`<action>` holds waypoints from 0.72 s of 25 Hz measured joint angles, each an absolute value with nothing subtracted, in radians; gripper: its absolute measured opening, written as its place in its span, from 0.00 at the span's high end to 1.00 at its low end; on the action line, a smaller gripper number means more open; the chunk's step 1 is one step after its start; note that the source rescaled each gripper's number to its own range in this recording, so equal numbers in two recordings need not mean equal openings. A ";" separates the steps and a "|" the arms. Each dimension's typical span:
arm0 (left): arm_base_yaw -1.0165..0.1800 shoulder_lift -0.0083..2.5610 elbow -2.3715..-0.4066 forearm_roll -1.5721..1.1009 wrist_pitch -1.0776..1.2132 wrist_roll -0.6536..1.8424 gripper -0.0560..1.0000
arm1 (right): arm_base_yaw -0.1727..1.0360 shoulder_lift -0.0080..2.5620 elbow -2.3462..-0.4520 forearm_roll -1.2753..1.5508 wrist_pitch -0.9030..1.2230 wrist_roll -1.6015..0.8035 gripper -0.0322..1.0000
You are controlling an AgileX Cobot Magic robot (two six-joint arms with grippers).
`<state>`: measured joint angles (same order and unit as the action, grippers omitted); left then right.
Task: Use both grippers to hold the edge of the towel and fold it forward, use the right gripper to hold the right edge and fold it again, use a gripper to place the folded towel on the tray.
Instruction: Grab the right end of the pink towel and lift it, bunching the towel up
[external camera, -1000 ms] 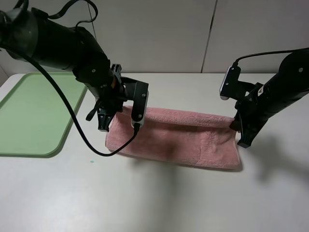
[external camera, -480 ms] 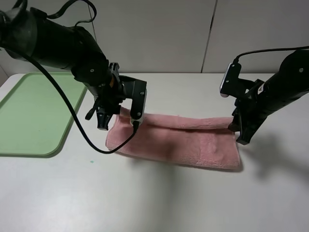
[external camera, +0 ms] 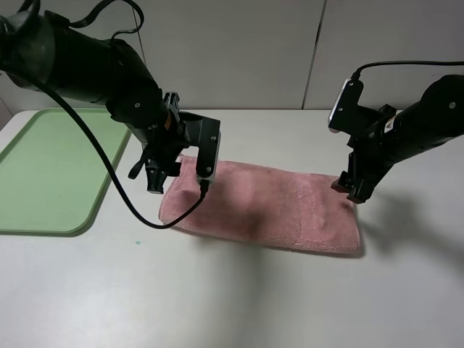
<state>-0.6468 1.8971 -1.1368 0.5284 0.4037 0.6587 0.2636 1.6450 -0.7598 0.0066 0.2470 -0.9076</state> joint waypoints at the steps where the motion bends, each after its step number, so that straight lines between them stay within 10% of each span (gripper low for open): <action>1: -0.647 1.897 -1.137 0.528 0.401 0.658 0.33 | 0.264 1.645 -0.760 0.007 0.247 -0.902 0.04; 10: -0.647 1.897 -1.137 0.528 0.385 0.658 0.04 | 0.264 1.645 -0.760 0.007 0.248 -0.872 0.00; 18: -0.647 1.897 -1.137 0.528 0.385 0.658 0.00 | 0.264 1.645 -0.760 0.007 0.249 -0.853 0.00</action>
<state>-0.6468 1.8971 -1.1368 0.5276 0.3846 0.6579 0.2636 1.6450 -0.7598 0.0066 0.2488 -0.8535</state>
